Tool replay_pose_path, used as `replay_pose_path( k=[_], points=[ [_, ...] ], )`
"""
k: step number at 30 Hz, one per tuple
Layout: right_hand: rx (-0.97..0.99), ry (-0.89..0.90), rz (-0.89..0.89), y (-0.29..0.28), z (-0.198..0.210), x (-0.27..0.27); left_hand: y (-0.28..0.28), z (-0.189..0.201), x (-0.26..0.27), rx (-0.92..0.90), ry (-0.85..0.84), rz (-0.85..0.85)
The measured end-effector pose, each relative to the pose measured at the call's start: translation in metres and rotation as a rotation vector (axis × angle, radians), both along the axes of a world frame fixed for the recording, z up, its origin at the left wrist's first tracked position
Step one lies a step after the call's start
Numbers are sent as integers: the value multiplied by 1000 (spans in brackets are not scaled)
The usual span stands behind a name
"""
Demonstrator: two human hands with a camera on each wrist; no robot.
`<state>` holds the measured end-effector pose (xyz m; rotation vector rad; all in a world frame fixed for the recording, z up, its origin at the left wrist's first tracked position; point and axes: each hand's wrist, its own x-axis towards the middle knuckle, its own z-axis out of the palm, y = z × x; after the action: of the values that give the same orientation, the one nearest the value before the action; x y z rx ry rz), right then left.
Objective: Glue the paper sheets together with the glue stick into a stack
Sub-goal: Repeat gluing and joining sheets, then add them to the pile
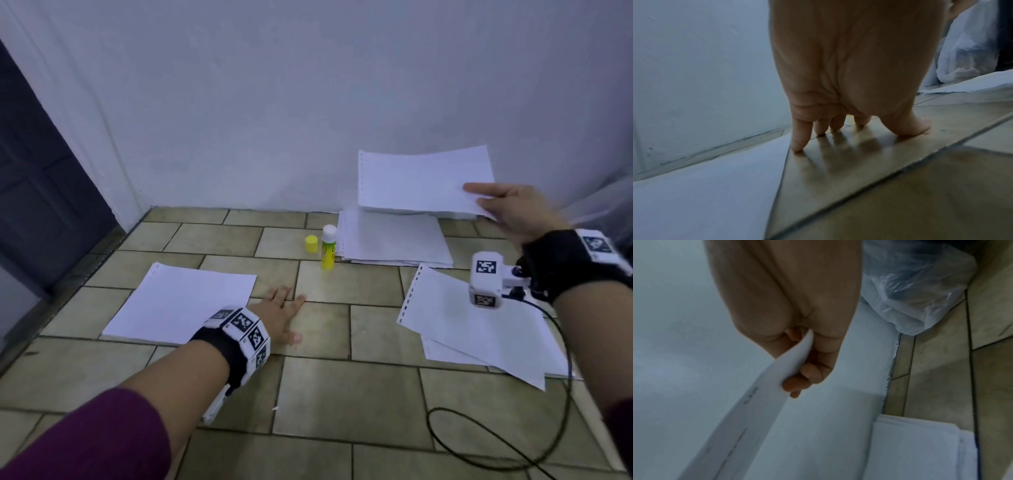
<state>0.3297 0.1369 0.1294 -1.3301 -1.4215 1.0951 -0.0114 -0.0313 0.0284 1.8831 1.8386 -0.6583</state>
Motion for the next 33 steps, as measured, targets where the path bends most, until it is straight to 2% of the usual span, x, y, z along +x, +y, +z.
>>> replay_pose_path(
  k=[7, 14, 17, 20, 23, 26, 30, 33],
  points=[
    [-46, -350, -49, 51, -54, -24, 2, -1, 5, -3, 71, -8],
    [-116, -636, -5, 70, -78, -38, 3, -6, 3, -7, 60, -5],
    [-153, -760, 45, 64, -72, -46, 2, -7, 3, 7, 63, -12],
    [-180, -956, 136, 56, -73, -51, 2, -6, 4, 15, 70, -18],
    [-236, -1054, 178, 54, -76, -55, 2, -5, 5, 10, 68, -14],
    [-213, -1229, 163, 51, -68, -59, 2, -2, 5, -11, 62, -1],
    [-161, -1330, 55, 33, -62, -54, 1, 1, 6, -15, 44, 0],
    [-246, -1421, 148, -3, -77, -51, 0, 2, 5, -17, 31, -1]
  ],
)
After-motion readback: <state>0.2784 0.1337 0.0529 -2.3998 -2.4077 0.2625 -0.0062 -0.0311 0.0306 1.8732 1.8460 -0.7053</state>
